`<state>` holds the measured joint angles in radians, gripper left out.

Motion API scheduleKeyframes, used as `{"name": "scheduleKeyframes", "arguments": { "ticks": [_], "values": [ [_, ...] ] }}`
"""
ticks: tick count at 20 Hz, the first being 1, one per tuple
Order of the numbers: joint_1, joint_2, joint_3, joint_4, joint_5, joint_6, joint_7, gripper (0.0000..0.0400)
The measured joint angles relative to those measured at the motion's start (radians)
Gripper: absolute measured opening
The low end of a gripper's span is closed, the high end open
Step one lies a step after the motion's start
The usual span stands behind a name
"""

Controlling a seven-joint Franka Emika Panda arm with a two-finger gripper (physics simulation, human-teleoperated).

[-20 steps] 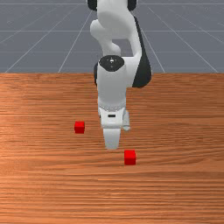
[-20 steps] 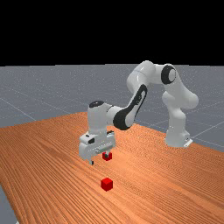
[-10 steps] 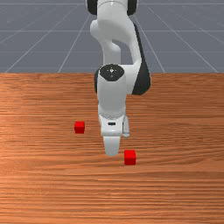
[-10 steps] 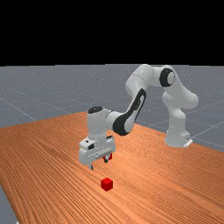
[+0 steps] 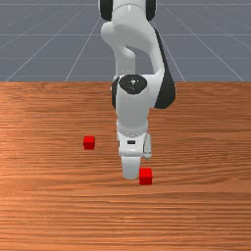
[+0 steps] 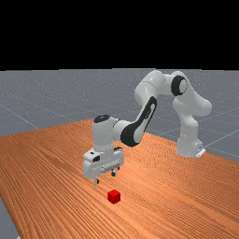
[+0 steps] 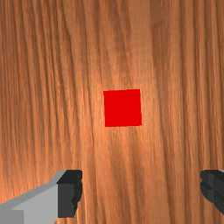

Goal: Stack all the cube

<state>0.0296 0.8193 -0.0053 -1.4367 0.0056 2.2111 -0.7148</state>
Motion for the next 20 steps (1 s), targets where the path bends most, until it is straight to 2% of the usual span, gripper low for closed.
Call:
{"name": "scheduleKeyframes", "arguments": {
  "ticks": [3, 16, 20],
  "values": [
    [0.011, 0.002, 0.018, 0.003, 0.005, -0.001, -0.013, 0.04],
    [0.03, 0.01, 0.005, 0.007, -0.014, 0.001, 0.008, 0.04],
    [0.025, 0.064, 0.013, 0.077, -0.006, -0.052, -0.001, 0.04]
  ]
}}
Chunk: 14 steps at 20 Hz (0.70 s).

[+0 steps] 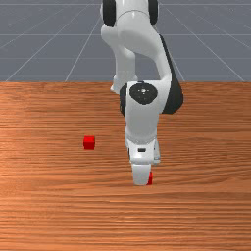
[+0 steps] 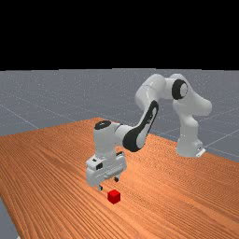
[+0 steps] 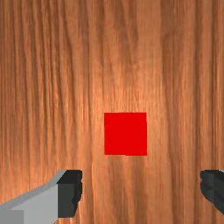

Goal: Stack all the cube

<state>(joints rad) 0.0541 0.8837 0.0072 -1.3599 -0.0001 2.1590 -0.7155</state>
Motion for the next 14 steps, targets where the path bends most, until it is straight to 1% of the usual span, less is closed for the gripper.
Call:
{"name": "scheduleKeyframes", "arguments": {
  "ticks": [4, 8, 10, 11, 12, 13, 14],
  "values": [
    [0.0, 0.045, 0.0, 0.021, 0.0, 0.012, 0.0, 0.04],
    [0.001, -0.002, -0.001, -0.058, -0.001, 0.085, 0.002, 0.04],
    [0.003, -0.044, -0.004, -0.122, -0.004, 0.164, 0.005, 0.04],
    [0.004, -0.057, -0.004, -0.138, -0.005, 0.182, 0.006, 0.04],
    [-0.029, -0.024, 0.034, -0.059, 0.039, 0.069, -0.04, 0.04],
    [-0.036, -0.017, 0.043, -0.057, 0.048, 0.075, -0.05, 0.04],
    [-0.034, -0.011, 0.039, -0.055, 0.045, 0.08, -0.046, 0.04]
  ]
}}
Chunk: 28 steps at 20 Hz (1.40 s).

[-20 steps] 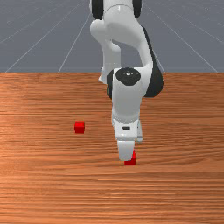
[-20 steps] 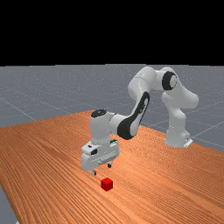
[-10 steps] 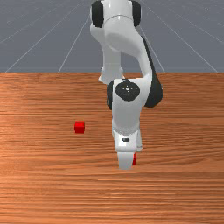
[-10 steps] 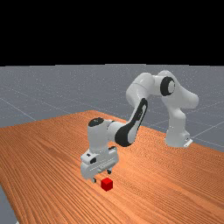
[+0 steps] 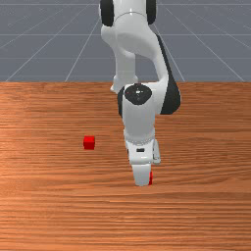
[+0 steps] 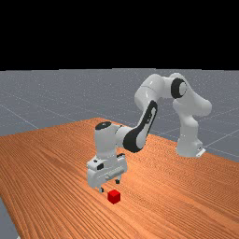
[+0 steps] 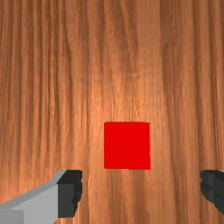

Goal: Stack all the cube

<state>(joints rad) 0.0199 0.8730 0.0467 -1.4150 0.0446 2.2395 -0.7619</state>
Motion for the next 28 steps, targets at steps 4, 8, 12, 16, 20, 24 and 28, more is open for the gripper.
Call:
{"name": "scheduleKeyframes", "arguments": {
  "ticks": [4, 8, 12, 16, 20, 24, 28],
  "values": [
    [0.039, 0.019, -0.041, 0.012, -0.045, 0.0, 0.056, 0.04],
    [0.055, 0.021, -0.043, 0.014, -0.05, 0.001, 0.075, 0.04],
    [0.062, 0.046, -0.033, 0.057, -0.043, 0.004, 0.077, 0.04],
    [0.061, 0.123, -0.034, 0.198, -0.044, -0.046, 0.075, 0.04],
    [0.084, 0.166, -0.04, 0.281, -0.036, -0.109, 0.142, 0.04],
    [0.099, 0.164, -0.03, 0.28, -0.042, -0.12, 0.125, 0.04],
    [0.097, 0.062, -0.024, 0.085, -0.037, -0.018, 0.121, 0.04]
  ]
}}
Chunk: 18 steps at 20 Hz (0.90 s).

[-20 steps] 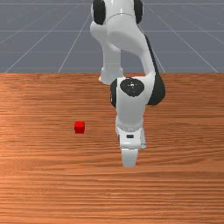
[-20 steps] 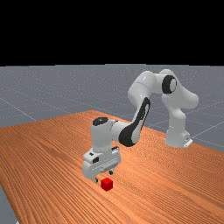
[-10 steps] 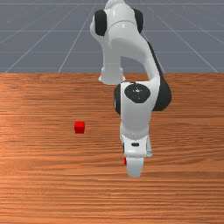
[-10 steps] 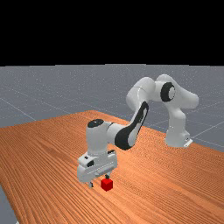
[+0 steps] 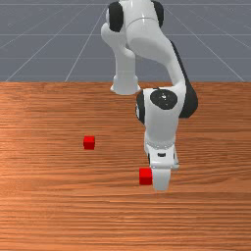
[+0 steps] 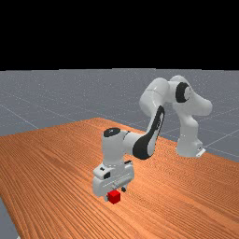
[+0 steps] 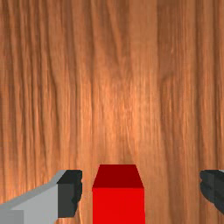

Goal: Stack all the cube

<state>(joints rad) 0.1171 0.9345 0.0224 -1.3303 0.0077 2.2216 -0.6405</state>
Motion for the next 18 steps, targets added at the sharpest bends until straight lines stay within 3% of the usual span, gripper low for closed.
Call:
{"name": "scheduleKeyframes", "arguments": {
  "ticks": [2, 8, 14, 18],
  "values": [
    [0.003, -0.041, -0.002, -0.076, -0.002, 0.035, 0.005, 0.04],
    [0.005, 0.055, -0.002, -0.003, -0.003, 0.041, 0.004, 0.04],
    [0.01, 0.034, -0.006, -0.078, -0.007, 0.138, 0.012, 0.0398],
    [-0.03, 0.033, 0.005, -0.074, -0.016, 0.108, -0.079, 0.04]
  ]
}}
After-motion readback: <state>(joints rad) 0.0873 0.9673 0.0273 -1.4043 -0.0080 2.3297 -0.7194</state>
